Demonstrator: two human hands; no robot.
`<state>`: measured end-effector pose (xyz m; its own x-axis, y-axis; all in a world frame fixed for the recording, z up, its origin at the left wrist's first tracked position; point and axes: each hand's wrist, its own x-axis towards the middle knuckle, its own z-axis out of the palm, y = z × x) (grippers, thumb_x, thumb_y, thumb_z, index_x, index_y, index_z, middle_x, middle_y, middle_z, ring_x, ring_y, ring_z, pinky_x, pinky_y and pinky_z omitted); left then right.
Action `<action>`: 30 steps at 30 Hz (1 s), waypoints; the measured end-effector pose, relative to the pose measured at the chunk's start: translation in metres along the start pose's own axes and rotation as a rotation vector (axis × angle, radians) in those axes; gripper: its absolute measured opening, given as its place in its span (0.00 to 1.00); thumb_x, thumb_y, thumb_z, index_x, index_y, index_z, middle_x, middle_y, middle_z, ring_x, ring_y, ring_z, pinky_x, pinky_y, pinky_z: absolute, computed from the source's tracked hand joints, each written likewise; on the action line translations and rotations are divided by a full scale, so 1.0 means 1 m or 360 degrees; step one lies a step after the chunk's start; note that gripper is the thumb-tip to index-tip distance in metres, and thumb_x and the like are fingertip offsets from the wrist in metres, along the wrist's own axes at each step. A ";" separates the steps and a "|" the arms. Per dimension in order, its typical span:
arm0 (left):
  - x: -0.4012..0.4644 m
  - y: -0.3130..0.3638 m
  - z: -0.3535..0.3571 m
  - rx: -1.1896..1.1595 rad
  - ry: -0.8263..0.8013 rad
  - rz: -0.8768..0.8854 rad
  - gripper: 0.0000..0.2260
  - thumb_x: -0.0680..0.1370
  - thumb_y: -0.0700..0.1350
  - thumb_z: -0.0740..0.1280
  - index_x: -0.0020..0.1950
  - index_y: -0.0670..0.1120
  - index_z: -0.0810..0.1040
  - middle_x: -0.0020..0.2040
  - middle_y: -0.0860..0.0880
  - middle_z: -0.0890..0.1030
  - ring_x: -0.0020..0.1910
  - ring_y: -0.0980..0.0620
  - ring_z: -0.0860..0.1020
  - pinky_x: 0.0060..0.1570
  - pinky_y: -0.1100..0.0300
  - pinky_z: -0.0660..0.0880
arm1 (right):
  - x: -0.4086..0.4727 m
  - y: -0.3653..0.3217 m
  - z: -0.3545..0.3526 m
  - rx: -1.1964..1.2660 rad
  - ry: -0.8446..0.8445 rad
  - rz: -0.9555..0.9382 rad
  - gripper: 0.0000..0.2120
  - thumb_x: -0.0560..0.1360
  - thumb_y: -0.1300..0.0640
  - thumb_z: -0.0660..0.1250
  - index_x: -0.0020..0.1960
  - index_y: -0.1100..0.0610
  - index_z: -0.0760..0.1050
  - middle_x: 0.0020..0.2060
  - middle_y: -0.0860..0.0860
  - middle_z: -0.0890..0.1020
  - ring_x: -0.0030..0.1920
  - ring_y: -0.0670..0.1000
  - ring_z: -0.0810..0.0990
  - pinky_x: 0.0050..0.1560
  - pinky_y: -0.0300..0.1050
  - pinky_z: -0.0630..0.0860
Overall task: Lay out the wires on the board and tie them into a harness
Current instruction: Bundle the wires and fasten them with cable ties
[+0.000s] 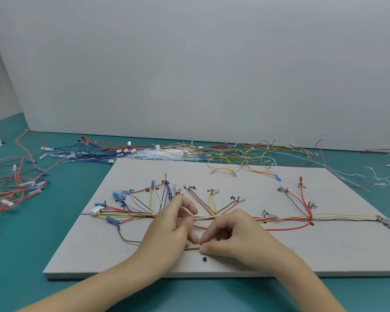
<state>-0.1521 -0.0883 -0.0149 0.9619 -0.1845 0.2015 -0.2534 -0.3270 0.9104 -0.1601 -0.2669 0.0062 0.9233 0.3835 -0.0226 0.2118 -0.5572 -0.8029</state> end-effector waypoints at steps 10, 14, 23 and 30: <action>-0.003 -0.001 0.004 -0.0088 0.0112 -0.0011 0.09 0.82 0.36 0.54 0.46 0.50 0.64 0.41 0.42 0.74 0.27 0.59 0.72 0.30 0.68 0.72 | 0.001 0.001 0.001 0.0337 0.0356 0.0111 0.05 0.74 0.51 0.71 0.42 0.50 0.85 0.35 0.52 0.84 0.29 0.44 0.77 0.28 0.32 0.67; -0.002 -0.001 0.005 -0.0115 0.0135 -0.0014 0.09 0.82 0.36 0.54 0.46 0.49 0.64 0.40 0.43 0.73 0.27 0.60 0.72 0.29 0.68 0.71 | 0.005 0.002 -0.001 0.0559 0.0601 0.0151 0.07 0.74 0.55 0.71 0.39 0.56 0.85 0.29 0.52 0.82 0.25 0.45 0.74 0.26 0.33 0.67; -0.002 0.000 0.003 -0.0201 0.0137 -0.0010 0.09 0.82 0.34 0.55 0.46 0.48 0.65 0.41 0.44 0.71 0.29 0.59 0.72 0.30 0.67 0.72 | 0.007 0.000 0.000 0.0936 0.0489 0.0083 0.05 0.72 0.67 0.71 0.42 0.60 0.84 0.35 0.57 0.85 0.33 0.50 0.83 0.30 0.36 0.74; -0.003 0.001 0.002 -0.0199 0.0106 0.0004 0.10 0.81 0.34 0.57 0.45 0.48 0.66 0.40 0.47 0.71 0.30 0.57 0.71 0.31 0.65 0.73 | 0.011 0.001 0.006 0.0965 0.0690 -0.0018 0.08 0.74 0.70 0.68 0.45 0.60 0.83 0.33 0.54 0.84 0.34 0.48 0.82 0.36 0.36 0.77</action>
<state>-0.1554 -0.0902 -0.0152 0.9670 -0.1220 0.2237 -0.2453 -0.2081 0.9469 -0.1516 -0.2587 0.0014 0.9922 -0.0081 0.1243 0.1242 -0.0029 -0.9922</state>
